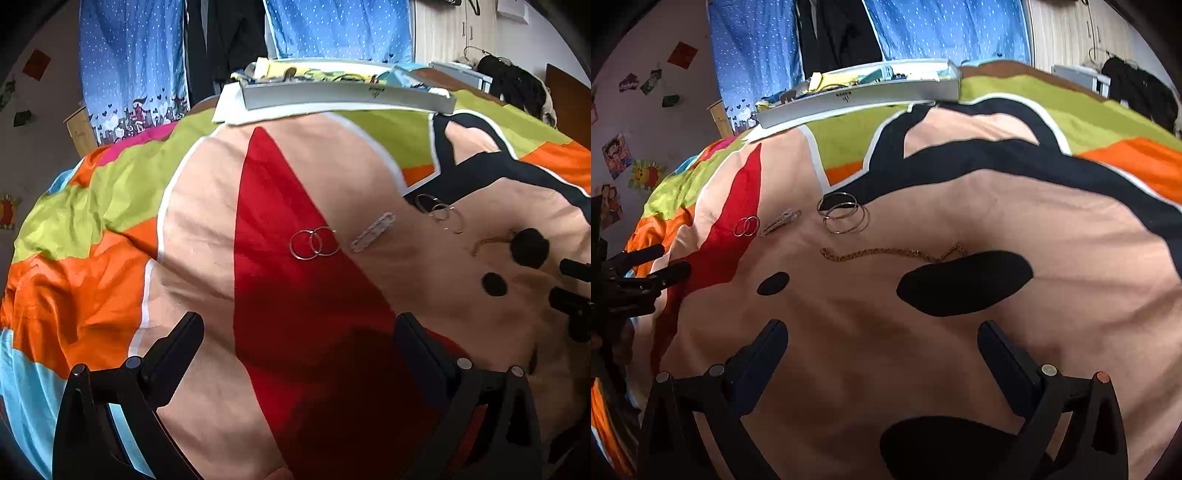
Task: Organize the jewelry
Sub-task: 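Lift both tools out of the tray and move back over the jewelry, then grasp the small silver hoops with the left tool while the right tool grasps the large silver hoops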
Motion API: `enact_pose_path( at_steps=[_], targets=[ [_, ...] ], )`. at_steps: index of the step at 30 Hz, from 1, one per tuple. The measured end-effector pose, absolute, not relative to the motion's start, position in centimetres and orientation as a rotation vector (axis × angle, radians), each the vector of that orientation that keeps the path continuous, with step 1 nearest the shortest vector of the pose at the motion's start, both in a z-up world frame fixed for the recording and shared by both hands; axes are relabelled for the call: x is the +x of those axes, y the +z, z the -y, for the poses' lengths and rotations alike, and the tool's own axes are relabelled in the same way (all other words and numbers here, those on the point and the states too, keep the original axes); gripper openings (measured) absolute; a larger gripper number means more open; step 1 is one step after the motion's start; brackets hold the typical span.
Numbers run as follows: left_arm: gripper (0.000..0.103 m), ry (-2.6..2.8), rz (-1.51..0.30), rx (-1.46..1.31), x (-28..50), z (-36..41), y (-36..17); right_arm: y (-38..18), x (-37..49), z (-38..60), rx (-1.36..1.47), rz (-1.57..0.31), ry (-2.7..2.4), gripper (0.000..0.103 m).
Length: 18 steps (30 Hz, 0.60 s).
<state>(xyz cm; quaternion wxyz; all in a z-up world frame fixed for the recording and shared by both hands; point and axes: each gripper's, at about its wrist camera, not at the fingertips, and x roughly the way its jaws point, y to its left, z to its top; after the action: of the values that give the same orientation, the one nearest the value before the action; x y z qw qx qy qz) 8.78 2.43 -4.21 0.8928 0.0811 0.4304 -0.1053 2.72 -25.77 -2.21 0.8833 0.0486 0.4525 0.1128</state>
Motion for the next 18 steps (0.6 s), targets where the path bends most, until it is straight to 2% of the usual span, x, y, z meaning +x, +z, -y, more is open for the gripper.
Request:
enact_pose_path(
  at_steps=[18],
  targets=[
    [0.098, -0.314, -0.957, 0.120, 16.7, -3.6, -6.3, -3.7, 12.3, 22.6, 0.099, -0.956, 0.316, 0.103]
  ],
)
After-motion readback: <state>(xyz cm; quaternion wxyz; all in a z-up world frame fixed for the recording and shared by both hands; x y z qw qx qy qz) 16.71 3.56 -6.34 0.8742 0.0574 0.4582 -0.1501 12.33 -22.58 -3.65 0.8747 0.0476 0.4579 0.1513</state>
